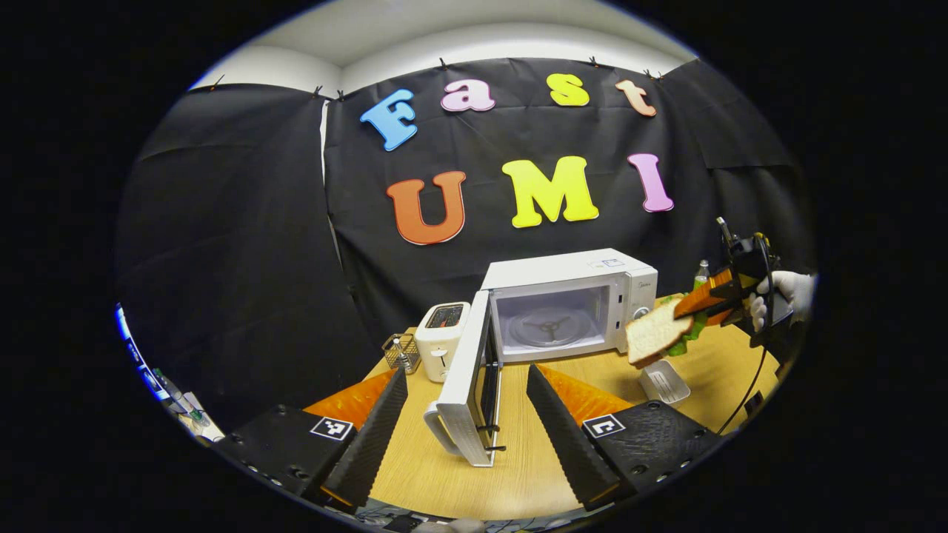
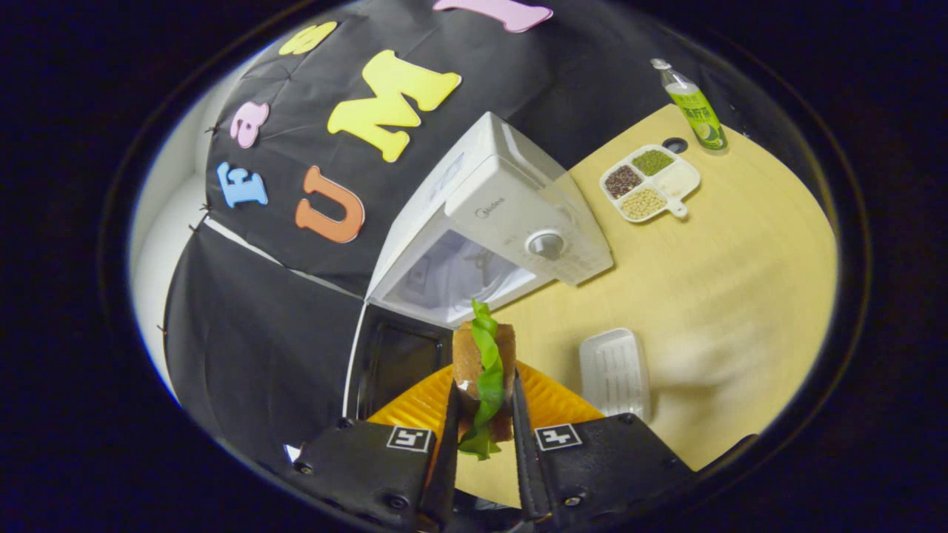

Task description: Open the microwave oven with the left hand, put the food in, and close the microwave oven.

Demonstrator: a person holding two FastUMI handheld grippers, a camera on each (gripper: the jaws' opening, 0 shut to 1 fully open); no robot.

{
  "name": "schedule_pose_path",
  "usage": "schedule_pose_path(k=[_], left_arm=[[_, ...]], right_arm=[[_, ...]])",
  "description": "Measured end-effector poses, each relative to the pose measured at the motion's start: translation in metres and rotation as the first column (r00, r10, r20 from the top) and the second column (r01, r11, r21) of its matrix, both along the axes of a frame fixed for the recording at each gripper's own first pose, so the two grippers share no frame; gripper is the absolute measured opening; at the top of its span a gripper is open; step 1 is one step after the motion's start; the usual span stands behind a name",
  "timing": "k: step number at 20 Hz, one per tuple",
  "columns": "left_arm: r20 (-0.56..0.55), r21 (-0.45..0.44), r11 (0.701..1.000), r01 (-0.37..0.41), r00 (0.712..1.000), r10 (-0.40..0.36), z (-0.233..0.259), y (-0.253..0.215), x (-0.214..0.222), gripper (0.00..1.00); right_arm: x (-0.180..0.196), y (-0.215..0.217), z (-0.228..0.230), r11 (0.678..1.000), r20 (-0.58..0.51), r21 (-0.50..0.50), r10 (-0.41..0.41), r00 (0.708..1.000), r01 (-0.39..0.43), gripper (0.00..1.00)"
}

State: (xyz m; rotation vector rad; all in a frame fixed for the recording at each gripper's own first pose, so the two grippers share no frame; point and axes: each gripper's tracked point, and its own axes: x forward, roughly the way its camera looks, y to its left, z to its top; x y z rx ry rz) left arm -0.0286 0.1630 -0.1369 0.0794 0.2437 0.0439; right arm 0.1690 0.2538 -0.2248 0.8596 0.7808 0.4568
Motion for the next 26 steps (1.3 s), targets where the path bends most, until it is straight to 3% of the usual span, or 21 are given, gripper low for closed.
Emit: schedule_pose_path(k=[3, 8, 10, 13, 15, 19, 22, 23, 24, 26], left_arm=[[-0.011, 0.003, 1.0, 0.013, 1.0, -0.013, -0.005, 0.013, -0.003, 0.97], [0.003, 0.008, 1.0, 0.01, 1.0, -0.01, -0.015, 0.028, 0.006, 0.96], [0.0, 0.004, 1.0, 0.011, 1.0, -0.011, -0.021, 0.031, 0.012, 0.96], [-0.006, 0.002, 1.0, 0.012, 1.0, -0.012, -0.031, 0.036, 0.018, 0.96], [-0.001, 0.004, 1.0, 0.015, 1.0, -0.015, -0.032, 0.038, 0.02, 0.97], [-0.007, 0.039, 0.999, 0.008, 1.0, -0.007, -0.042, 0.05, 0.023, 0.97], [-0.015, 0.028, 0.999, -0.018, 1.0, 0.018, -0.048, 0.058, 0.026, 0.96], [-0.006, 0.021, 1.0, -0.016, 1.0, 0.016, -0.046, 0.056, 0.025, 0.97], [-0.013, 0.026, 0.999, -0.026, 1.0, 0.026, -0.049, 0.059, 0.025, 0.94], [-0.012, 0.028, 0.999, -0.037, 0.999, 0.038, -0.047, 0.063, 0.025, 0.96]], right_arm=[[0.027, 0.04, -0.002, 0.99, 0.023, 0.082, -0.12, 0.992, 0.118, 0.37], [0.077, 0.11, -0.013, 0.93, 0.065, 0.202, -0.325, 0.943, 0.307, 0.37], [0.101, 0.125, -0.02, 0.888, 0.084, 0.24, -0.42, 0.903, 0.391, 0.37], [0.138, 0.134, -0.029, 0.797, 0.079, 0.306, -0.566, 0.82, 0.521, 0.37], [0.162, 0.143, -0.04, 0.769, 0.063, 0.318, -0.601, 0.797, 0.555, 0.37], [0.206, 0.154, -0.06, 0.743, 0.042, 0.297, -0.638, 0.769, 0.6, 0.37], [0.222, 0.164, -0.071, 0.747, 0.055, 0.246, -0.647, 0.761, 0.618, 0.37], [0.225, 0.161, -0.076, 0.731, 0.04, 0.245, -0.664, 0.747, 0.637, 0.29], [0.229, 0.162, -0.077, 0.727, 0.048, 0.247, -0.67, 0.741, 0.641, 0.38], [0.229, 0.161, -0.087, 0.752, 0.081, 0.194, -0.652, 0.754, 0.63, 0.4]])
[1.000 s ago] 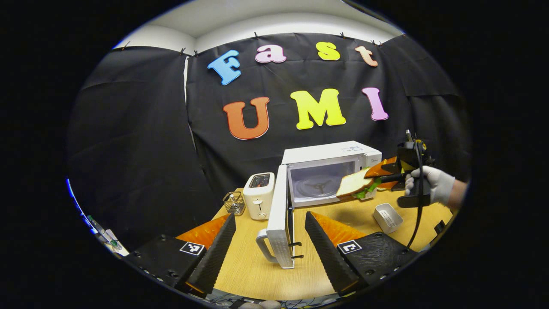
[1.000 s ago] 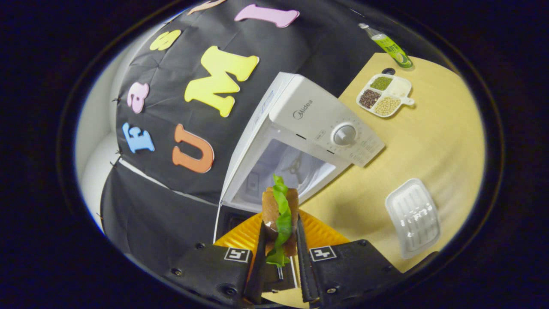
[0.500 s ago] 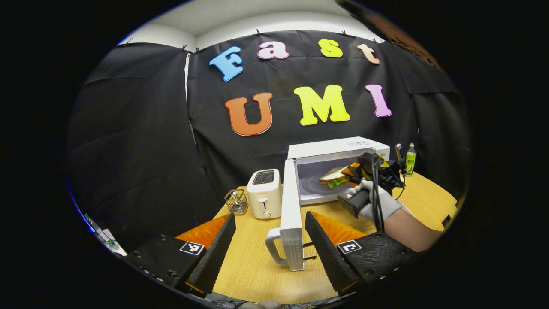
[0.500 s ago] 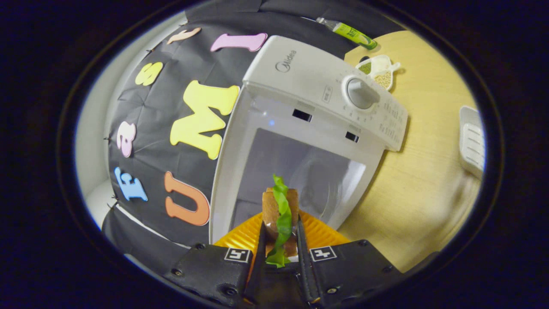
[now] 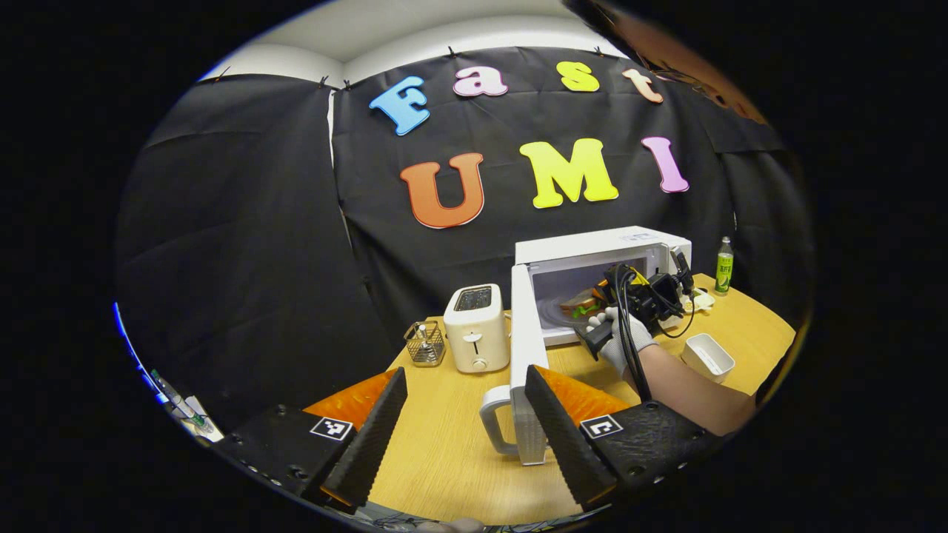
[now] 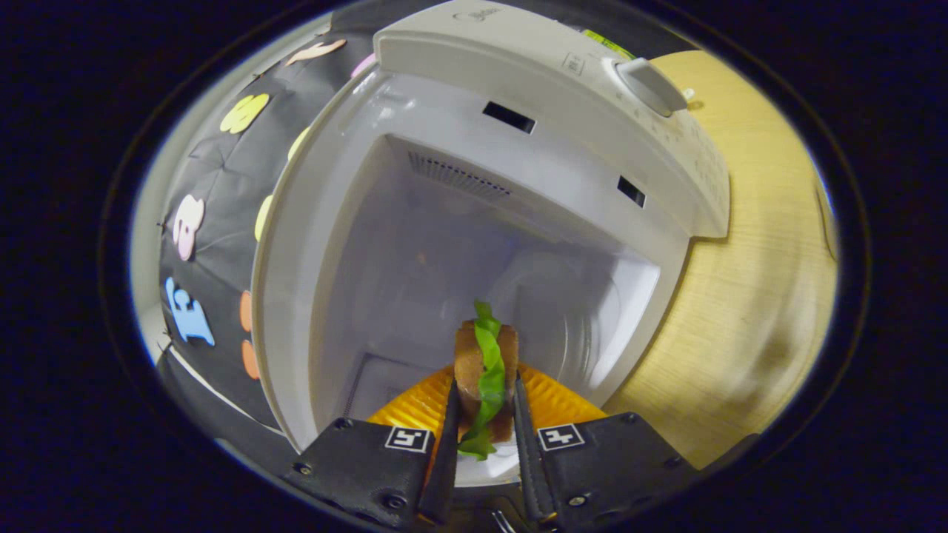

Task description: Open the microwave oven with the left hand, put the food in, and close the microwave oven.

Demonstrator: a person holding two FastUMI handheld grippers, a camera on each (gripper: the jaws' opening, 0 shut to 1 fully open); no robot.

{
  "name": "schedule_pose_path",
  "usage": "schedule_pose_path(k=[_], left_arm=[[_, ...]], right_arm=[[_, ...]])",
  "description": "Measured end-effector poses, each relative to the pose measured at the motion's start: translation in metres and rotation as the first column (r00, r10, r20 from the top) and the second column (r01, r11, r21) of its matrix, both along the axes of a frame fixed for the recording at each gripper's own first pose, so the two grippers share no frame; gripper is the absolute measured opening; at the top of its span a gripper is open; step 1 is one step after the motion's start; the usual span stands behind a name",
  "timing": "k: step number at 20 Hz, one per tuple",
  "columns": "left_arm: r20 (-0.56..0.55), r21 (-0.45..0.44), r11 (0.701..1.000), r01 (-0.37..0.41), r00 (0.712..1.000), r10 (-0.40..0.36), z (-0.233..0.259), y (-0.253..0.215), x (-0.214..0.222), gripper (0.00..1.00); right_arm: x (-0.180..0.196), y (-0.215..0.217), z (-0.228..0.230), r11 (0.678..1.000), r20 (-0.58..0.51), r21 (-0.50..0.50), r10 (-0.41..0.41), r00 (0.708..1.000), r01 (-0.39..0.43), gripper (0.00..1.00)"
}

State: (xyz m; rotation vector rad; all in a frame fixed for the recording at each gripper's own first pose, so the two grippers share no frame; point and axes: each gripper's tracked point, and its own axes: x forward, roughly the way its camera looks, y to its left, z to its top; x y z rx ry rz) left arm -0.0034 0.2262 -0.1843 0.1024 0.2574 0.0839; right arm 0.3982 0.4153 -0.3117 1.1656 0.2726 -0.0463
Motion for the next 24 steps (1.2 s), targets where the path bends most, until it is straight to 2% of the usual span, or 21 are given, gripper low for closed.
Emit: schedule_pose_path(k=[1, 2, 3, 4, 5, 7, 8, 9, 10, 11, 12, 13, 14, 15, 16, 17, 21, 22, 23, 24], left_arm=[[0.002, -0.005, 1.0, -0.001, 1.0, 0.001, 0.002, -0.001, 0.0, 0.97], [-0.002, -0.005, 1.0, 0.002, 1.0, -0.002, 0.002, -0.002, 0.0, 0.96], [-0.003, 0.0, 1.0, 0.003, 1.0, -0.003, 0.001, -0.002, 0.0, 0.96], [-0.002, 0.005, 1.0, 0.003, 1.0, -0.003, 0.002, -0.002, -0.001, 0.96], [-0.001, 0.004, 1.0, 0.005, 1.0, -0.005, 0.002, -0.002, -0.001, 0.96], [-0.004, -0.001, 1.0, 0.007, 1.0, -0.007, 0.002, -0.003, -0.001, 0.96], [-0.003, -0.001, 1.0, 0.007, 1.0, -0.007, 0.003, -0.004, -0.001, 0.96], [-0.001, -0.002, 1.0, 0.003, 1.0, -0.003, 0.003, -0.003, -0.001, 0.97], [0.001, -0.005, 1.0, 0.001, 1.0, -0.001, 0.002, -0.004, -0.001, 0.97], [0.004, -0.006, 1.0, 0.0, 1.0, 0.0, 0.001, -0.004, -0.001, 0.96], [0.003, -0.007, 1.0, -0.002, 1.0, 0.002, 0.001, -0.005, -0.001, 0.96], [0.004, -0.008, 1.0, -0.001, 1.0, 0.001, 0.001, -0.006, -0.001, 0.96], [0.004, -0.007, 1.0, 0.0, 1.0, 0.0, 0.001, -0.006, -0.001, 0.97], [0.008, -0.004, 1.0, 0.001, 1.0, 0.0, 0.001, -0.007, -0.001, 0.97], [0.01, -0.006, 1.0, 0.002, 1.0, -0.002, 0.002, -0.009, -0.003, 0.96], [0.007, -0.007, 1.0, 0.002, 1.0, -0.002, 0.001, -0.01, -0.003, 0.96], [0.008, -0.02, 1.0, 0.014, 1.0, -0.014, -0.001, -0.012, -0.005, 0.96], [0.005, -0.028, 0.999, 0.016, 1.0, -0.016, -0.002, -0.012, -0.007, 0.97], [0.001, -0.033, 0.999, 0.019, 1.0, -0.019, -0.002, -0.012, -0.009, 0.97], [0.0, -0.034, 0.999, 0.016, 1.0, -0.016, -0.001, -0.011, -0.011, 0.97]], right_arm=[[0.0, -0.002, -0.002, 0.999, -0.003, -0.036, -0.007, 1.0, 0.007, 0.41], [-0.001, -0.006, -0.004, 0.997, -0.009, -0.081, -0.007, 1.0, 0.006, 0.35], [-0.004, -0.009, -0.006, 0.991, -0.015, -0.134, 0.001, 1.0, -0.003, 0.34], [-0.007, -0.012, -0.006, 0.983, -0.02, -0.181, 0.005, 1.0, -0.008, 0.39], [-0.007, -0.016, -0.003, 0.973, 0.0, -0.232, 0.002, 1.0, -0.002, 0.54], [-0.012, -0.022, -0.003, 0.934, -0.007, -0.357, 0.014, 1.0, -0.015, 0.59], [-0.012, -0.022, -0.004, 0.909, -0.002, -0.416, 0.029, 1.0, -0.027, 0.54], [-0.013, -0.022, -0.005, 0.885, -0.01, -0.464, 0.045, 0.999, -0.044, 0.6], [-0.016, -0.026, -0.008, 0.863, -0.022, -0.502, 0.052, 0.998, -0.056, 0.75], [-0.019, -0.029, -0.008, 0.849, -0.022, -0.526, 0.052, 0.998, -0.055, 0.82], [-0.021, -0.033, -0.007, 0.842, -0.019, -0.536, 0.05, 0.999, -0.052, 0.96], [-0.025, -0.038, -0.004, 0.825, -0.009, -0.563, 0.05, 0.999, -0.046, 0.96], [-0.028, -0.043, -0.001, 0.796, -0.01, -0.604, 0.049, 0.999, -0.045, 1.0], [-0.031, -0.045, 0.004, 0.777, 0.001, -0.628, 0.061, 0.998, -0.047, 0.89], [-0.037, -0.043, 0.008, 0.762, 0.007, -0.645, 0.083, 0.996, -0.059, 1.0], [-0.042, -0.042, 0.012, 0.753, 0.012, -0.654, 0.104, 0.994, -0.071, 0.9], [-0.073, -0.058, 0.038, 0.702, 0.023, -0.706, 0.16, 0.987, -0.097, 0.91], [-0.081, -0.067, 0.047, 0.684, 0.03, -0.723, 0.17, 0.985, -0.096, 1.0], [-0.092, -0.075, 0.061, 0.672, 0.038, -0.734, 0.184, 0.982, -0.098, 0.91], [-0.102, -0.086, 0.077, 0.655, 0.053, -0.75, 0.197, 0.979, -0.091, 1.0]])
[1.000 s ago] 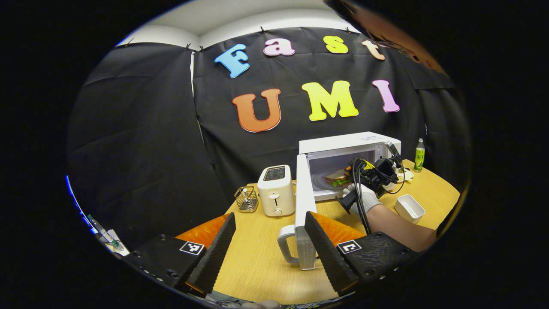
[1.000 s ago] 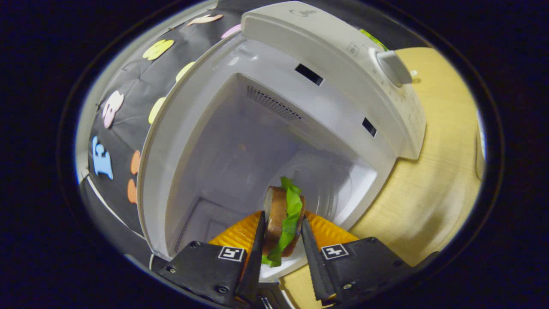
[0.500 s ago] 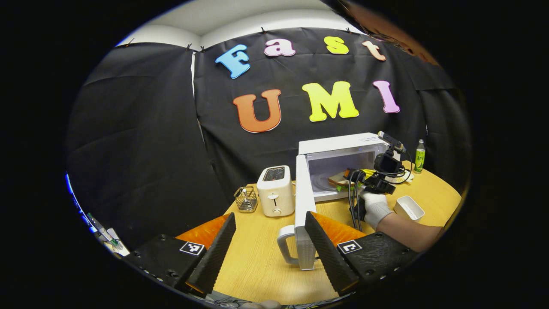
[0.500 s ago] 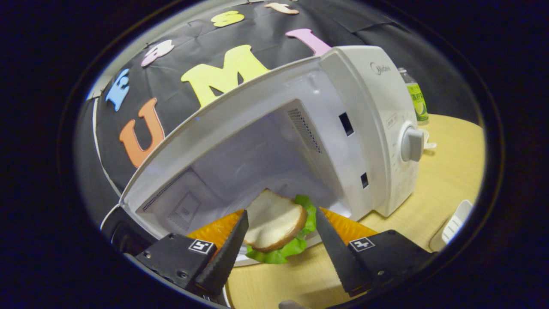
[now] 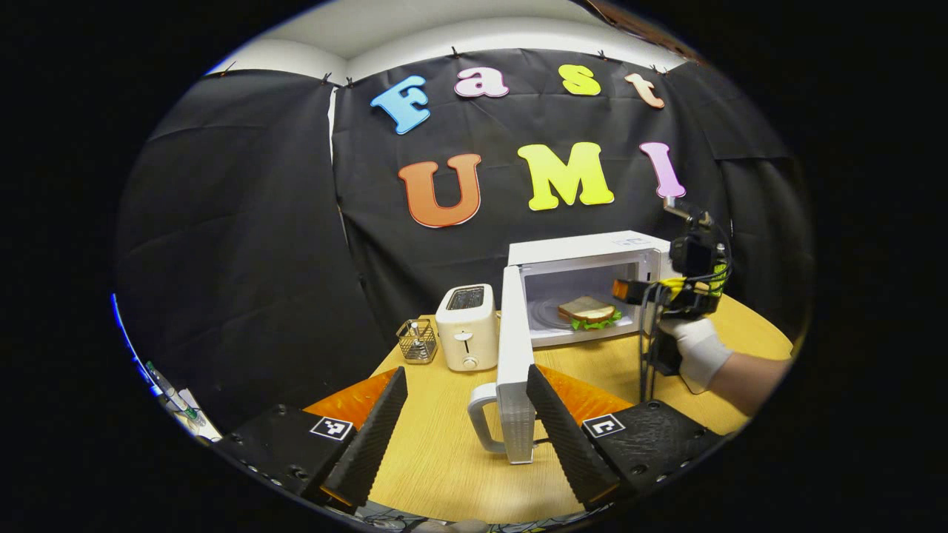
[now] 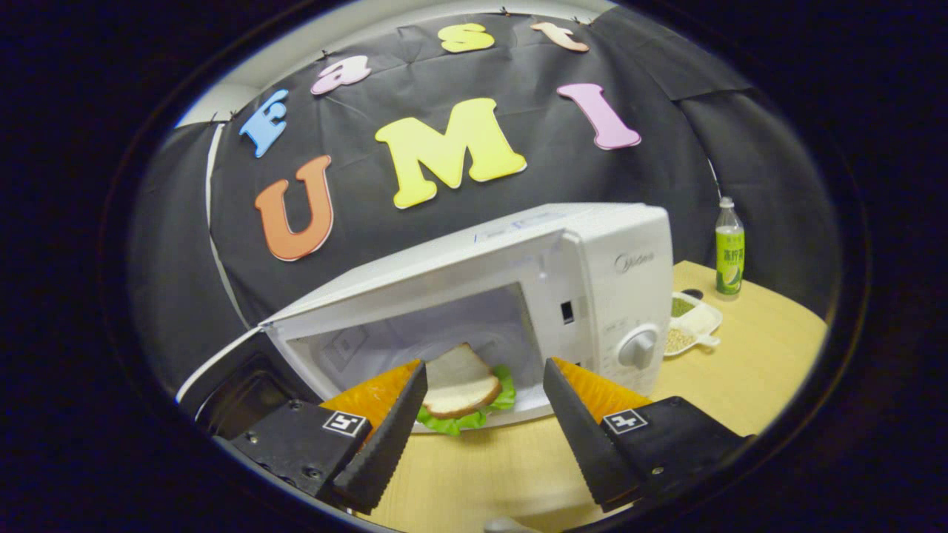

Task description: Open the microwave oven with the left hand, put the food in, and close the microwave oven.

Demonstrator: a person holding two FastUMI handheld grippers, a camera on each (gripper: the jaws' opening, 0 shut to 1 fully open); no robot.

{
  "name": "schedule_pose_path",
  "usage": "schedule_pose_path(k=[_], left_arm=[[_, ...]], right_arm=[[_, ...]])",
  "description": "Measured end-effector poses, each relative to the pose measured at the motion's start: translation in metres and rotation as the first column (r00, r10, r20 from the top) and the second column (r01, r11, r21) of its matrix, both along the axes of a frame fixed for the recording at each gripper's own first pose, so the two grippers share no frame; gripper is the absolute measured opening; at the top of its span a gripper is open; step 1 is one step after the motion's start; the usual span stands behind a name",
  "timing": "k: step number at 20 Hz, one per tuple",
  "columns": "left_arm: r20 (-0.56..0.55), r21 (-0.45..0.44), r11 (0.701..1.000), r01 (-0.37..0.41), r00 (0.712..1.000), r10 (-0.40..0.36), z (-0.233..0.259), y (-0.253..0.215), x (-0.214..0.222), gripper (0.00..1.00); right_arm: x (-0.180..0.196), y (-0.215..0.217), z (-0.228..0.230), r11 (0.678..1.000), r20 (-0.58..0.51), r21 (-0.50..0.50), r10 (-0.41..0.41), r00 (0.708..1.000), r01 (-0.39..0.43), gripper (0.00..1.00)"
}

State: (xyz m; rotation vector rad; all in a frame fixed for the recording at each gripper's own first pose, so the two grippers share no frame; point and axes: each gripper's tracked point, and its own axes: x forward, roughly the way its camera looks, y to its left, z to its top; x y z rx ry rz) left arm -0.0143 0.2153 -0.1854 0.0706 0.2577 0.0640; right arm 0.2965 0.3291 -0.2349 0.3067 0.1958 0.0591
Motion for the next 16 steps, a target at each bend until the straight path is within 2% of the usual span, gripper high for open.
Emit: schedule_pose_path(k=[1, 2, 3, 4, 5, 9, 10, 11, 12, 13, 14, 15, 16], left_arm=[[-0.003, -0.002, 1.0, 0.002, 1.0, -0.002, 0.002, 0.0, -0.001, 0.96], [-0.008, 0.002, 1.0, 0.003, 1.0, -0.003, 0.003, 0.0, -0.003, 0.96], [-0.009, 0.009, 1.0, 0.003, 1.0, -0.003, 0.005, 0.001, -0.005, 0.96], [-0.008, 0.017, 1.0, 0.003, 1.0, -0.003, 0.008, 0.004, -0.008, 0.96], [-0.004, 0.025, 1.0, 0.0, 1.0, 0.0, 0.011, 0.006, -0.009, 0.96], [0.011, 0.026, 1.0, -0.008, 1.0, 0.008, 0.025, 0.012, -0.009, 0.96], [0.021, 0.021, 1.0, -0.007, 1.0, 0.007, 0.03, 0.013, -0.008, 0.95], [0.03, 0.017, 1.0, -0.01, 1.0, 0.009, 0.034, 0.013, -0.006, 0.95], [0.039, 0.013, 1.0, -0.006, 0.999, 0.005, 0.038, 0.013, -0.003, 0.92], [0.05, 0.012, 1.0, -0.006, 0.999, 0.005, 0.042, 0.013, -0.001, 0.84], [0.062, 0.012, 1.0, -0.008, 0.998, 0.007, 0.047, 0.014, 0.001, 0.87], [0.076, 0.011, 1.0, -0.007, 0.997, 0.006, 0.052, 0.015, 0.003, 0.84], [0.083, 0.004, 1.0, -0.012, 0.996, 0.011, 0.054, 0.016, 0.004, 0.78]], right_arm=[[-0.011, -0.014, 0.015, 0.999, 0.017, -0.04, 0.001, 1.0, 0.0, 0.91], [-0.023, -0.028, 0.032, 0.997, 0.035, -0.08, 0.015, 0.999, -0.012, 1.0], [-0.035, -0.04, 0.044, 0.992, 0.045, -0.12, 0.038, 0.998, -0.032, 1.0], [-0.048, -0.052, 0.057, 0.986, 0.041, -0.158, 0.06, 0.997, -0.052, 0.91], [-0.06, -0.066, 0.071, 0.979, 0.035, -0.192, 0.076, 0.996, -0.068, 1.0], [-0.11, -0.124, 0.128, 0.951, 0.05, -0.297, 0.099, 0.994, -0.08, 1.0], [-0.123, -0.137, 0.139, 0.945, 0.049, -0.318, 0.098, 0.994, -0.078, 0.91], [-0.134, -0.15, 0.151, 0.941, 0.055, -0.333, 0.087, 0.995, -0.064, 0.92], [-0.144, -0.162, 0.161, 0.937, 0.055, -0.346, 0.078, 0.995, -0.055, 1.0], [-0.155, -0.17, 0.168, 0.935, 0.055, -0.35, 0.082, 0.995, -0.058, 1.0], [-0.164, -0.18, 0.175, 0.936, 0.061, -0.35, 0.072, 0.996, -0.046, 0.92], [-0.172, -0.192, 0.181, 0.936, 0.062, -0.35, 0.057, 0.996, -0.031, 1.0], [-0.179, -0.203, 0.186, 0.937, 0.062, -0.35, 0.038, 0.997, -0.014, 1.0]])
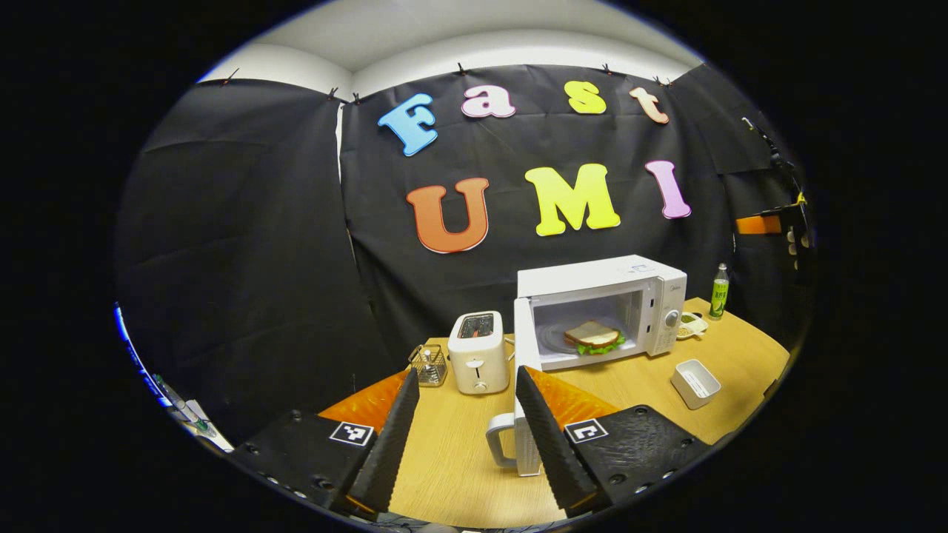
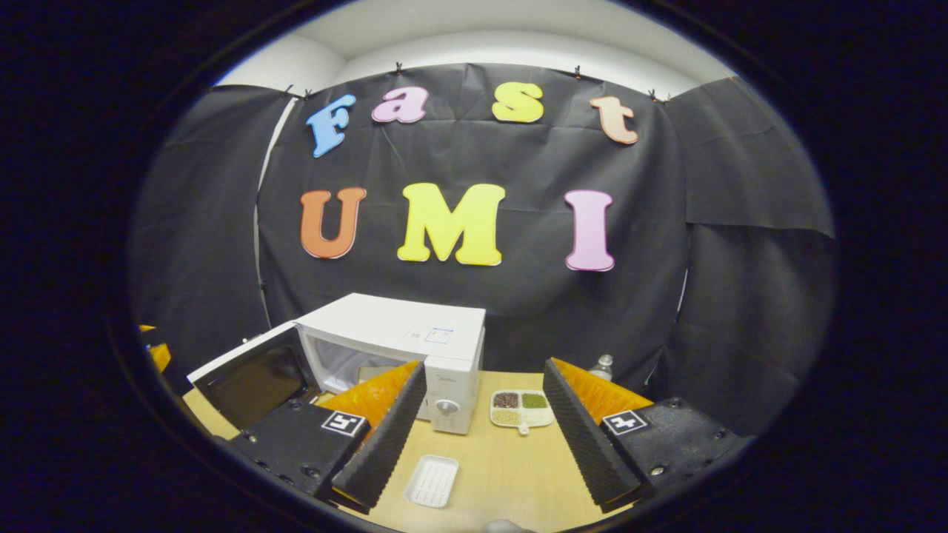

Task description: Open the microwave oven with the left hand, put the food in, and close the microwave oven.

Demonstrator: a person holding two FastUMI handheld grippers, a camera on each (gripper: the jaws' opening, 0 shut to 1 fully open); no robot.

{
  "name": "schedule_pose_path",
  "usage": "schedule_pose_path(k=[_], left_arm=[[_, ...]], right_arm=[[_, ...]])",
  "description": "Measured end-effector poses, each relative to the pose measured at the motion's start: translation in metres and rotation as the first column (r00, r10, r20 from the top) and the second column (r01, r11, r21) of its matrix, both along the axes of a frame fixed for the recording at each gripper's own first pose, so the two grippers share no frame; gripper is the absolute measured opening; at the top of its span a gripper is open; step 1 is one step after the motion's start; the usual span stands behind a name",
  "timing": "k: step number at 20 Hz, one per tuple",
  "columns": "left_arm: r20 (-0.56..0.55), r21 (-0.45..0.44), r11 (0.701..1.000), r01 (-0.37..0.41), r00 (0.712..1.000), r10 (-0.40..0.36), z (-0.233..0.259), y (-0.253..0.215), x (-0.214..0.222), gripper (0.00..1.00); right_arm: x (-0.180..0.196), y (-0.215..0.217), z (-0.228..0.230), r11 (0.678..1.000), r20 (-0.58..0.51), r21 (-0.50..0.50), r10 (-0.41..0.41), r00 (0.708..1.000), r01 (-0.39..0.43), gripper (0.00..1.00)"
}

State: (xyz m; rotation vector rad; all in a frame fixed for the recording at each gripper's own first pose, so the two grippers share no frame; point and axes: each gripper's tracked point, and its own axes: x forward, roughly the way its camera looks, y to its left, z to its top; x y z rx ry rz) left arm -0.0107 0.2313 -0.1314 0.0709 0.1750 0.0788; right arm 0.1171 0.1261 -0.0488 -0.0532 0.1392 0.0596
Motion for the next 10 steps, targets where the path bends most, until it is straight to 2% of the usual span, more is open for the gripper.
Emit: schedule_pose_path(k=[2, 3, 4, 5, 6, 7, 8, 10], left_arm=[[0.009, -0.018, 0.999, 0.037, 0.999, -0.036, 0.003, -0.009, 0.003, 0.7], [0.008, -0.016, 0.999, 0.035, 0.999, -0.035, 0.003, -0.007, 0.004, 0.75], [0.007, -0.018, 0.999, 0.041, 0.999, -0.041, 0.0, -0.007, 0.005, 0.44], [0.008, -0.022, 0.999, 0.05, 0.999, -0.049, -0.003, -0.008, 0.007, 0.36], [0.009, -0.023, 0.998, 0.051, 0.999, -0.051, -0.005, -0.007, 0.008, 0.24], [0.008, -0.015, 0.999, 0.033, 0.999, -0.033, -0.009, 0.0, 0.009, 0.12], [-0.003, -0.014, 1.0, 0.02, 1.0, -0.02, -0.017, 0.006, 0.013, 0.0], [-0.026, -0.044, 0.999, 0.029, 0.999, -0.03, -0.031, 0.008, 0.015, 0.02]], right_arm=[[-0.011, -0.016, 0.011, 0.999, 0.008, 0.012, -0.032, 0.999, 0.031, 1.0], [-0.018, -0.019, 0.016, 0.999, 0.017, 0.021, -0.043, 0.999, 0.043, 1.0], [-0.024, -0.023, 0.02, 0.998, 0.021, 0.033, -0.054, 0.998, 0.053, 0.92], [-0.028, -0.026, 0.022, 0.997, 0.023, 0.044, -0.057, 0.998, 0.056, 0.92], [-0.033, -0.026, 0.024, 0.997, 0.022, 0.055, -0.058, 0.998, 0.057, 1.0], [-0.036, -0.026, 0.023, 0.996, 0.015, 0.062, -0.061, 0.998, 0.06, 0.92], [-0.039, -0.026, 0.023, 0.996, 0.008, 0.072, -0.057, 0.998, 0.057, 0.92], [-0.047, -0.024, 0.021, 0.995, -0.009, 0.081, -0.052, 0.999, 0.053, 0.92]])
